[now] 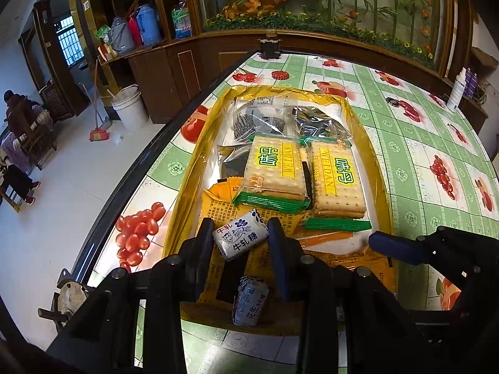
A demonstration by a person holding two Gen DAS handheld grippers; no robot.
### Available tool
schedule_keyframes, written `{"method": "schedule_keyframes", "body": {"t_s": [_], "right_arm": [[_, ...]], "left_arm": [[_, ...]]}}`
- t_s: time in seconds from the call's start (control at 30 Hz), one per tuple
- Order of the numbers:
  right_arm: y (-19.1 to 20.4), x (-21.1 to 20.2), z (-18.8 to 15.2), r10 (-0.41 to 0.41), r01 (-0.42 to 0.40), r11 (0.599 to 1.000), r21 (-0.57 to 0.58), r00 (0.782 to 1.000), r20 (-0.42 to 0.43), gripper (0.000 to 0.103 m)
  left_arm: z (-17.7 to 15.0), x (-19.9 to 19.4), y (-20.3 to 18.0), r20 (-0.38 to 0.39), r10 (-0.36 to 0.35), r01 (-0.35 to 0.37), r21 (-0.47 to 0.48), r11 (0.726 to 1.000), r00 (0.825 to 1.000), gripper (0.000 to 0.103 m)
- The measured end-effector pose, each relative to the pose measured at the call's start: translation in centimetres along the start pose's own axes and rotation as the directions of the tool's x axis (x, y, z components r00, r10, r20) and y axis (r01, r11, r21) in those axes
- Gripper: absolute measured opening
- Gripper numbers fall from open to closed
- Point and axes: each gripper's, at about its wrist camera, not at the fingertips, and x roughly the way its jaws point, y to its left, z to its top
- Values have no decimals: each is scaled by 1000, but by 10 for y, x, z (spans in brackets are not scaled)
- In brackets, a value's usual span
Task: Organize snacks
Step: 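Open right tool to drop the black-and-white packet into the tray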
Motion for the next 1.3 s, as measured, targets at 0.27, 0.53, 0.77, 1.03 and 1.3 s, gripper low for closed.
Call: {"method": "schedule_keyframes", "body": {"t_s": [0.27,0.53,0.77,1.03,1.3], "right_arm": [[0,4,5,2,-2,1000,-4,1000,0,47],[-6,3,6,37,-37,999,30,999,8,49],[-10,0,5,52,-53,997,49,999,14,52],[-10,-6,3,59,-60,997,58,998,27,53],[-11,-14,1,57,-59,996,65,998,42,57]], "left_arm": [[3,7,-2,-6,-17,17,4,1000,1000,32],[12,12,-7,-19,-31,32,18,999,999,33],[11,9,-7,-17,-25,25,19,1000,1000,33],[12,4,-5,-19,-22,22,16,1000,1000,49],[11,-6,-4,4,-22,22,21,1000,1000,57]]}}
